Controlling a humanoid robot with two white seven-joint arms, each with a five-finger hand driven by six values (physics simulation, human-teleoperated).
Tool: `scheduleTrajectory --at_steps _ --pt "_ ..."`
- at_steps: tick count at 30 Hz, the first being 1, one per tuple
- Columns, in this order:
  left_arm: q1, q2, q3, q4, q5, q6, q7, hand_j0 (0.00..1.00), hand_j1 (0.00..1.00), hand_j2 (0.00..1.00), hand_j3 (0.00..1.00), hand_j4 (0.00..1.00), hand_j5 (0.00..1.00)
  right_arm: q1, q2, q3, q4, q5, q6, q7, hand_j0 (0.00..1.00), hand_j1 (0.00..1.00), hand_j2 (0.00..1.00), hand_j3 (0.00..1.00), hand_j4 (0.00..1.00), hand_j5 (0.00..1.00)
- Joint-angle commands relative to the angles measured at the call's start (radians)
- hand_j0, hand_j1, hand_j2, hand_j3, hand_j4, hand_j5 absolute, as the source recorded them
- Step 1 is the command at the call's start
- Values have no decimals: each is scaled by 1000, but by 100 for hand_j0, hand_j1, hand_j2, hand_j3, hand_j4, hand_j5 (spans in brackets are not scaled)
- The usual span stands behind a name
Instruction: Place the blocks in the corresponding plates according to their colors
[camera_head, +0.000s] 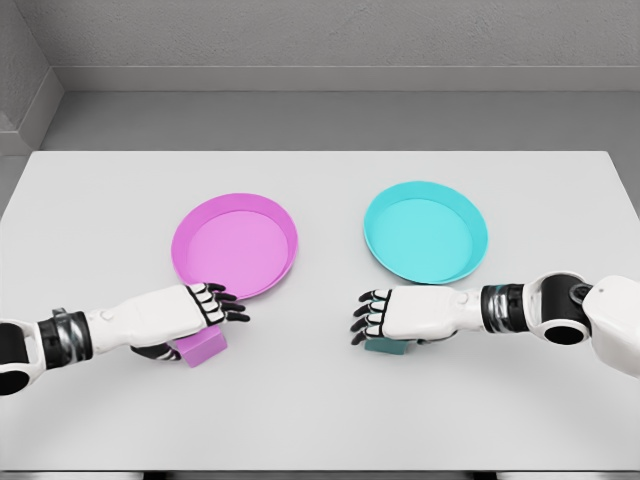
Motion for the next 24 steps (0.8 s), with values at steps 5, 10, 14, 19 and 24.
scheduleTrajectory --at_steps 5,10,14,19,24 --pt "0 -2 -10 -2 4 1 0 100 100 100 100 100 100 0 0 -3 2 11 -1 43 78 78 78 78 78 78" --pt "2 -10 -18 -5 4 1 0 100 100 100 100 100 100 0 0 -5 2 12 -1 45 72 72 72 72 72 72" --pt "2 -13 -18 -6 6 1 -21 100 100 100 100 100 100 0 0 -6 2 14 -1 45 67 67 67 67 67 67" --pt "3 -13 -40 -13 7 1 -23 100 100 100 100 100 100 -3 0 -9 0 14 -1 45 57 57 57 57 57 57" --pt "5 -13 -40 -17 9 1 -47 79 79 79 79 79 79 -14 -2 -31 -3 9 -1 46 57 57 57 57 57 57"
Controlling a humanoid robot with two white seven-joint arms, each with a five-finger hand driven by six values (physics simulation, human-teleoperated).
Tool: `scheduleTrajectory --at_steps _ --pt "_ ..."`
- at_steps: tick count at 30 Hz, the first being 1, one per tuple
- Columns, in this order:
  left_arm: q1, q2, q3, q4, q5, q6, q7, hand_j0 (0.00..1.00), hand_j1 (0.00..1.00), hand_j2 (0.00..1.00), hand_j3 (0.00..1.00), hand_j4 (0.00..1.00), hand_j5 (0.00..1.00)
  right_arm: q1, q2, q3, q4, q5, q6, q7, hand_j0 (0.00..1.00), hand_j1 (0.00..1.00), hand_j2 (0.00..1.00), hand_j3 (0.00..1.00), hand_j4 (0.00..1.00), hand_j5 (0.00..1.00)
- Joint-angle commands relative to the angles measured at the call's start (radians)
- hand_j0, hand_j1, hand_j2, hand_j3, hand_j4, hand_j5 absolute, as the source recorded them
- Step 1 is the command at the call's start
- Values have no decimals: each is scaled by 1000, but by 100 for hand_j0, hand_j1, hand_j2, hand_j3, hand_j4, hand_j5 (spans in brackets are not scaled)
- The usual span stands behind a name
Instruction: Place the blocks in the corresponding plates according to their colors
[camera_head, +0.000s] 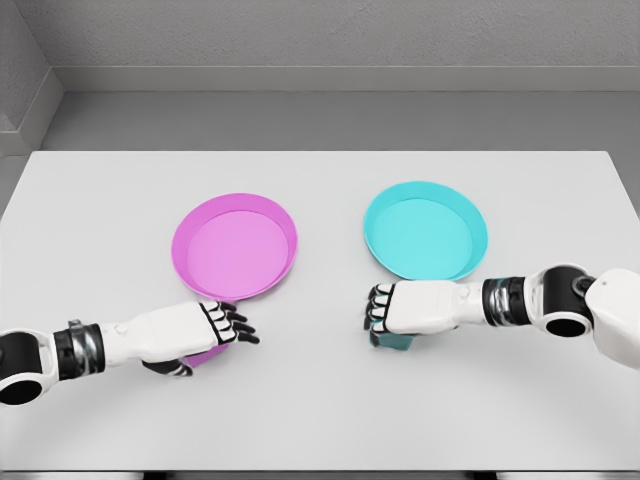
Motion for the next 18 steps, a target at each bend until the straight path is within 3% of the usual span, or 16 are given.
scheduleTrajectory --at_steps 1,6,18 --pt "0 1 -1 -5 9 1 -18 75 75 75 75 75 75 0 -1 -17 -3 2 0 3 57 57 57 57 57 57" --pt "5 1 1 -15 12 1 -28 64 64 64 64 64 64 -9 -5 -23 -6 -3 0 3 57 57 57 57 57 57" --pt "0 1 1 -30 17 1 -34 63 63 63 63 63 63 -26 -5 -74 -5 -6 0 4 57 57 57 57 57 57"
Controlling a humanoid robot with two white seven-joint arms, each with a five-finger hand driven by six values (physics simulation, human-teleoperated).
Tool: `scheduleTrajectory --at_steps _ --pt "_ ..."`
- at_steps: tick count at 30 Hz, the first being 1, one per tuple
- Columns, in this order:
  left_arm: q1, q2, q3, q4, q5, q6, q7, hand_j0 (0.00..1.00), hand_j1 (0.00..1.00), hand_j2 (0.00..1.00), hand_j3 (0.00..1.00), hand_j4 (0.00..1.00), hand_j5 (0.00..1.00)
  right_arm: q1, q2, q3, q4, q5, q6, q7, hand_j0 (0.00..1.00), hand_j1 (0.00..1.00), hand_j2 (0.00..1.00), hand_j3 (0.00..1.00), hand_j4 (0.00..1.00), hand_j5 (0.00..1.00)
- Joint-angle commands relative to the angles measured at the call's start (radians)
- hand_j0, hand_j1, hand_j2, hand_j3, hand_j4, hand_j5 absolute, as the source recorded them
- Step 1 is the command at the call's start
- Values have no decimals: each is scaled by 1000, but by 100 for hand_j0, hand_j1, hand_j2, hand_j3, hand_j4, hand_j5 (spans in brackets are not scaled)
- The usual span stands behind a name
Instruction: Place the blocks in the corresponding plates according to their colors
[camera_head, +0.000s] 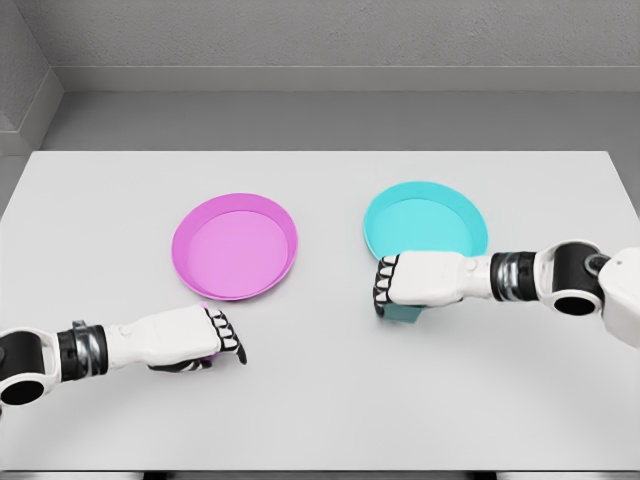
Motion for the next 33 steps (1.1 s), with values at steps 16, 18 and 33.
scheduleTrajectory --at_steps 16,18,33 --pt "-5 1 6 -50 25 1 3 100 100 100 100 100 100 -57 8 -36 119 -6 1 -4 57 57 57 57 57 57" --pt "-5 1 6 -52 27 1 3 100 100 100 100 100 100 -67 17 -36 139 -6 1 -4 57 57 57 57 57 57" --pt "8 2 8 -101 59 1 5 100 100 100 100 100 100 -132 83 -37 271 -6 1 -5 57 57 57 57 57 57"
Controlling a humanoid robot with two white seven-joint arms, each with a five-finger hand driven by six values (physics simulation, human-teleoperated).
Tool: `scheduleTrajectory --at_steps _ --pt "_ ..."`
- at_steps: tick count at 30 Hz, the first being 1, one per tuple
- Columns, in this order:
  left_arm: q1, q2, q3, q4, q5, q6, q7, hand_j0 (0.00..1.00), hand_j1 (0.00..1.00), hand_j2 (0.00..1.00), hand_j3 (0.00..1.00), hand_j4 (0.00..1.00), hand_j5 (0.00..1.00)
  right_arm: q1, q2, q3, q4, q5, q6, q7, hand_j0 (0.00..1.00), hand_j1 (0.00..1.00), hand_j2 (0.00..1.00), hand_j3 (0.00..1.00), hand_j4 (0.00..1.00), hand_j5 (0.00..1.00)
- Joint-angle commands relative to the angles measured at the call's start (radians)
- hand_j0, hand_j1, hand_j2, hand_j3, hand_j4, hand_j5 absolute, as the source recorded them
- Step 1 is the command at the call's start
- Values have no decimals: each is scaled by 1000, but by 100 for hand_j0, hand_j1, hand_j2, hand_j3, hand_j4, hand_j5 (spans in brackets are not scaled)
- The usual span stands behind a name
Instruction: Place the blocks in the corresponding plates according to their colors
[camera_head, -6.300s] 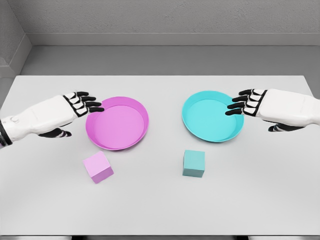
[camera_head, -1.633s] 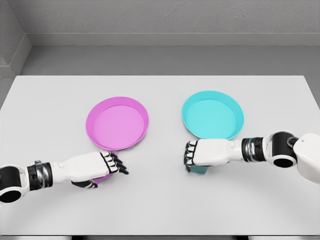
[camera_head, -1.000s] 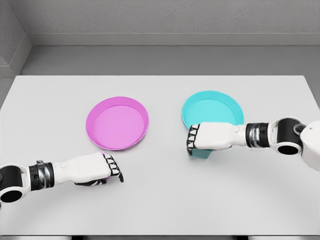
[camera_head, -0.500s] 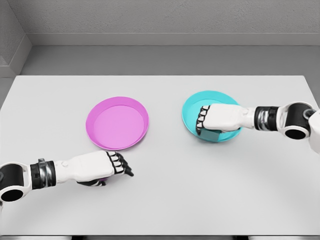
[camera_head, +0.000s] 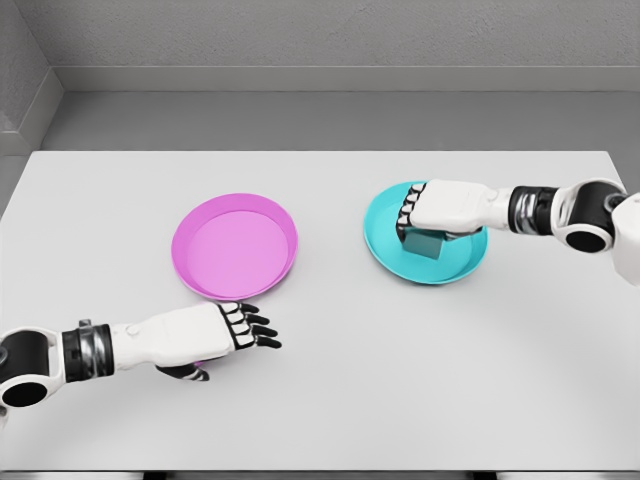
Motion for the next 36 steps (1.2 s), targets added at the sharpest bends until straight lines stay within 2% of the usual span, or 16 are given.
scheduleTrajectory --at_steps 1,10,13,16,17,18,19,26,31,32,36 --pt "0 1 0 -15 18 1 2 100 100 100 100 100 100 -2 11 -1 27 -4 1 0 57 57 57 57 57 57" --pt "6 31 6 -10 18 1 0 100 100 100 100 100 100 -6 29 -29 71 2 1 -1 57 57 57 57 57 57" --pt "6 41 23 -5 20 1 0 100 100 100 100 100 100 -20 72 -29 143 4 1 -1 58 58 58 58 58 58" --pt "6 47 30 -5 20 1 0 100 100 100 100 100 100 -21 78 -29 152 4 1 -1 59 59 59 59 59 59" --pt "6 48 32 -4 20 1 0 100 100 100 100 100 100 -21 78 -29 155 4 1 -1 62 62 62 62 62 62" --pt "8 53 35 -1 20 1 0 100 100 100 100 100 100 -20 78 -29 155 4 1 -1 76 76 76 76 76 76" --pt "11 59 40 5 20 1 0 100 100 100 100 100 100 -18 78 -30 154 4 1 -1 99 99 99 99 99 99" --pt "14 73 52 24 20 1 2 100 100 100 100 100 100 -15 75 -46 155 2 1 -6 100 100 100 100 100 100" --pt "15 74 63 47 20 1 2 100 100 100 100 100 100 -5 63 -99 146 -9 1 -3 100 100 100 100 100 100" --pt "17 74 64 48 20 1 0 100 100 100 100 100 100 3 36 -133 140 -12 1 -3 100 100 100 100 100 100" --pt "17 74 64 67 20 1 0 100 100 100 100 100 100 32 -63 -210 31 -15 1 -6 100 100 100 100 100 100"
